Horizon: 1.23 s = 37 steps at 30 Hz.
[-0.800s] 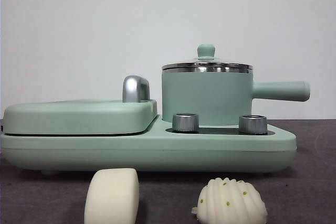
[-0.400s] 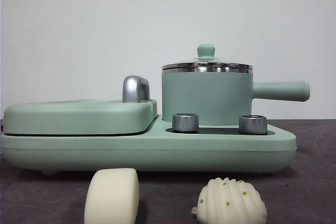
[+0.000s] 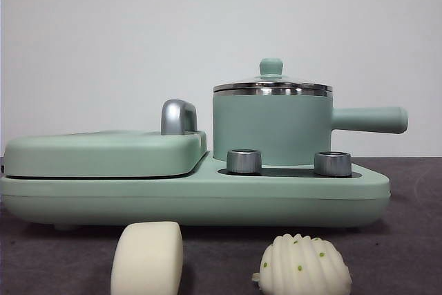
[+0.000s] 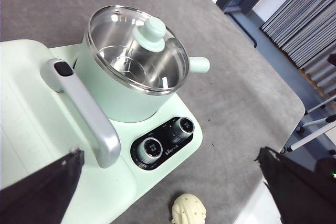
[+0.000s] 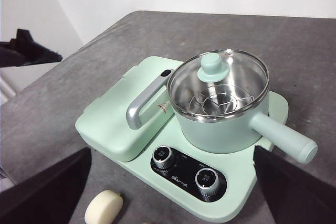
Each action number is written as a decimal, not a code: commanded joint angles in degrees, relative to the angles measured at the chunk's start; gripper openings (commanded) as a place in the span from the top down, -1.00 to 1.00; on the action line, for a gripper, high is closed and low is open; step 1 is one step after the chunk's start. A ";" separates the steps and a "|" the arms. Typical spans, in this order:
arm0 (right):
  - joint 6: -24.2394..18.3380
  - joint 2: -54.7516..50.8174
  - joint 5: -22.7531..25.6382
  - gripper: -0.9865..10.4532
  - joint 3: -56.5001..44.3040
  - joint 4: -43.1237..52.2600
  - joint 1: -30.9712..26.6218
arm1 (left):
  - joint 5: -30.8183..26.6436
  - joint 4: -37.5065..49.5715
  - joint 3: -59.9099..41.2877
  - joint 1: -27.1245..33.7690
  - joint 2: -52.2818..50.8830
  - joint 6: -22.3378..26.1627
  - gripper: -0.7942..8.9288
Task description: Put the buns in a small steamer
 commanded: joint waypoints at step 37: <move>2.40 5.68 -2.10 -0.03 1.03 -0.09 0.20 | -20.92 -41.62 83.47 -15.74 68.17 17.09 -0.42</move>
